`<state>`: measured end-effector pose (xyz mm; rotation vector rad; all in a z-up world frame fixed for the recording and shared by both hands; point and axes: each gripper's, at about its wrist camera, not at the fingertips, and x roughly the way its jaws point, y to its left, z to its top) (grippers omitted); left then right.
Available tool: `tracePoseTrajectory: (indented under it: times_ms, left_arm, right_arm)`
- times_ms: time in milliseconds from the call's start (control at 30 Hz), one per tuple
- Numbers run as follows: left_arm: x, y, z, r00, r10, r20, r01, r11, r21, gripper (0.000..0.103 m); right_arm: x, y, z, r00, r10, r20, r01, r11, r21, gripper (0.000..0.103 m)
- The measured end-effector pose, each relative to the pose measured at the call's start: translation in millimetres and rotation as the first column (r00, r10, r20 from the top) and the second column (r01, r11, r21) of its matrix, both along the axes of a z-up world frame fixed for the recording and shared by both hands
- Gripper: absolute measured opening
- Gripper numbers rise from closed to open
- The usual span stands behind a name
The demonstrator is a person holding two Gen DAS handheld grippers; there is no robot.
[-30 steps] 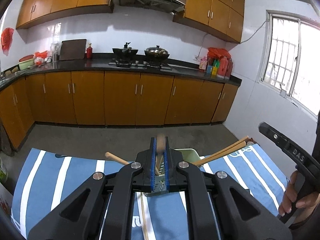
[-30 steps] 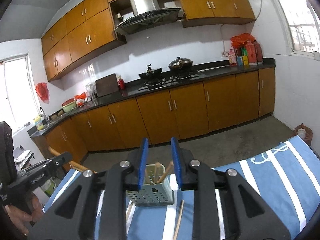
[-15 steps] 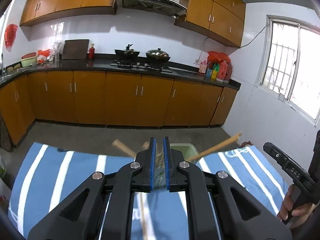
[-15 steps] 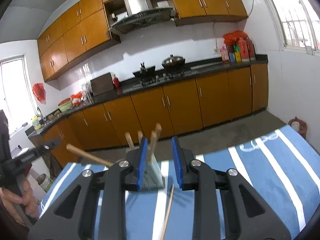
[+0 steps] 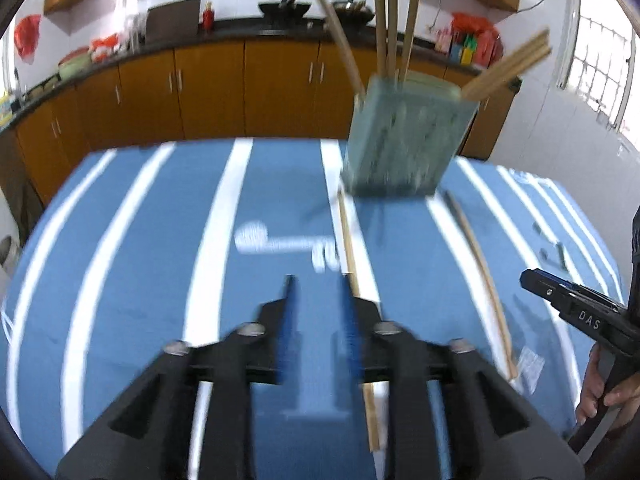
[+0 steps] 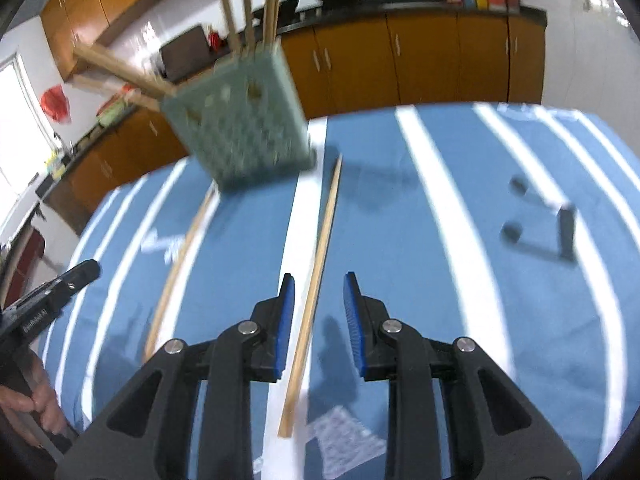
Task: Organize utensils
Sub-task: 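Close the left gripper on the last loose chopstick while the right gripper grasps one too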
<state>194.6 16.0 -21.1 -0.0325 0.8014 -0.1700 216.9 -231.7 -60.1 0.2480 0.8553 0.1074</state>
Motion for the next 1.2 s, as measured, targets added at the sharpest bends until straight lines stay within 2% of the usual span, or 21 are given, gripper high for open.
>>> tracePoseTrajectory:
  times_ms: [100,233,367,767,900,933,1000,1067,1200]
  left_arm:
    - [-6,-5,-16,1.0,-0.004,-0.021,0.004,1.0,-0.001,0.036]
    - [-7,-7,-22,0.999,-0.004,-0.038,0.004,1.0,0.0,0.036]
    - [-11,-10,-30,0.999,-0.005,-0.045,0.006,1.0,0.008,0.036]
    - [-11,-23,-41,0.997,-0.03,-0.077,0.032,0.999,0.019,0.035]
    - [-10,-30,-47,0.995,-0.036,-0.094,0.04,0.998,0.048,0.035]
    - [-10,-32,-48,0.995,-0.035,-0.093,0.041,0.997,0.058,0.034]
    - [-12,-38,-49,0.996,-0.042,-0.079,0.05,0.993,0.104,0.024]
    - [-13,-41,-49,0.996,-0.043,-0.072,0.053,0.989,0.139,0.009]
    - [-4,-30,-47,0.997,-0.005,-0.082,0.016,0.99,0.139,0.007]
  right_arm:
    - [-1,12,-12,1.0,0.015,-0.022,-0.015,1.0,-0.025,0.026]
    - [1,22,-22,0.999,0.021,-0.032,-0.024,0.997,-0.074,0.025]
    - [3,21,-25,1.0,0.0,-0.017,-0.002,0.993,-0.122,0.008]
    - [6,-27,-23,0.982,-0.187,-0.023,0.183,0.977,-0.11,0.008]
    - [6,-38,-24,0.98,-0.197,-0.026,0.193,0.976,-0.105,0.008]
    - [6,-38,-25,0.981,-0.195,-0.025,0.191,0.976,-0.107,0.008]
    - [4,-36,-24,0.982,-0.189,-0.022,0.185,0.976,-0.118,0.008]
    - [4,-33,-24,0.985,-0.174,-0.02,0.17,0.978,-0.12,0.008]
    - [6,-27,-24,0.99,-0.137,-0.019,0.133,0.983,-0.13,0.008]
